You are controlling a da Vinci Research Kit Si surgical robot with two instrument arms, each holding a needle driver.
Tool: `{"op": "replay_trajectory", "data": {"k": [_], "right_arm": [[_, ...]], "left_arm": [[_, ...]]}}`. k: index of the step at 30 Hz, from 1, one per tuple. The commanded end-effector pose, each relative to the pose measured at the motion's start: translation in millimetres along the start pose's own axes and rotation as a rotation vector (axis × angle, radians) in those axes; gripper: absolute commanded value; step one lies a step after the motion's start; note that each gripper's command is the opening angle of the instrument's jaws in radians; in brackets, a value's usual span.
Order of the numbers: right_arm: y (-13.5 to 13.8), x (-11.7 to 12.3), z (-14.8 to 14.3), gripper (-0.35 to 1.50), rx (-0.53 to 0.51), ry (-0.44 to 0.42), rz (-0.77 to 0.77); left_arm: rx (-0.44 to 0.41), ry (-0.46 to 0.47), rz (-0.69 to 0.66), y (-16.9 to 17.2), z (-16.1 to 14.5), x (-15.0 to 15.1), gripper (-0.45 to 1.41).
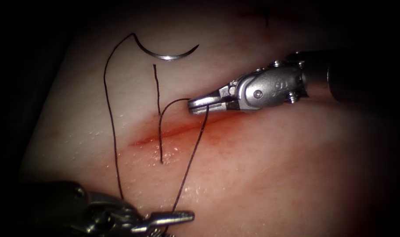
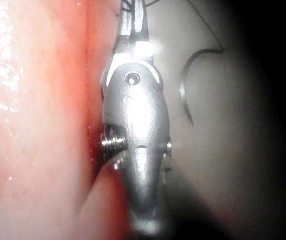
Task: Wound Closure
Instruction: Grasp thread with right gripper to allow left needle holder to regrip further away from wound, then wrap thread twice around right hand, counter-clockwise
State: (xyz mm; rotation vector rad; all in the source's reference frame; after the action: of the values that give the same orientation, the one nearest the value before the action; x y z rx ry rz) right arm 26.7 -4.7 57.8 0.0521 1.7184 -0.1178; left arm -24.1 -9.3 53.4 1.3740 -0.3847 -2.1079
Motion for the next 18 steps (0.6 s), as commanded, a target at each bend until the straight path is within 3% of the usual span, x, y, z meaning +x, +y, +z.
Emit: {"op": "replay_trajectory", "data": {"k": [1, 2, 3, 4, 5, 10, 12, 14, 15, 17, 18], "right_arm": [[0.3, -0.5, 0.7, -0.35, -0.002, 0.006, 0.003], [0.3, -0.5, 0.7, -0.35, -0.004, 0.008, 0.003], [0.3, -0.5, 0.8, -0.35, -0.004, 0.007, 0.009], [0.2, -0.5, 0.8, -0.35, -0.004, 0.007, 0.009], [0.2, -0.5, 0.8, -0.35, -0.006, 0.010, 0.009], [-0.5, -0.3, 1.1, -0.35, -0.006, 0.012, 0.023], [-1.1, 0.1, 1.4, -0.35, -0.002, 0.015, 0.032], [-2.6, 1.4, 2.2, -0.35, 0.007, 0.022, 0.078], [-3.1, 1.9, 2.5, 0.05, 0.009, 0.023, 0.119], [-3.7, 2.8, 2.8, 0.41, 0.010, 0.023, 0.167], [-4.0, 3.4, 3.0, 0.76, 0.008, 0.022, 0.187]], "left_arm": [[-0.001, 0.003, 0.003, 0.1, 0.6, -0.2, 0.34], [-0.001, 0.002, 0.003, 0.1, 0.6, -0.2, 0.26], [-0.001, 0.002, 0.002, 0.1, 0.6, -0.1, -0.16], [-0.001, 0.002, 0.002, 0.1, 0.6, -0.1, -0.38], [-0.001, 0.002, 0.001, 0.0, 0.6, -0.1, -0.45], [0.009, 0.021, -0.043, -1.5, -0.3, -0.4, -0.45], [0.045, 0.053, -0.072, -1.9, -1.0, -0.4, -0.45], [0.131, 0.041, -0.104, -2.0, -2.6, -0.7, -0.45], [0.155, 0.033, -0.107, -1.9, -3.2, -0.8, -0.45], [0.198, 0.015, -0.112, -1.5, -4.8, -1.1, -0.45], [0.207, 0.005, -0.114, -1.3, -5.6, -1.1, -0.45]]}}
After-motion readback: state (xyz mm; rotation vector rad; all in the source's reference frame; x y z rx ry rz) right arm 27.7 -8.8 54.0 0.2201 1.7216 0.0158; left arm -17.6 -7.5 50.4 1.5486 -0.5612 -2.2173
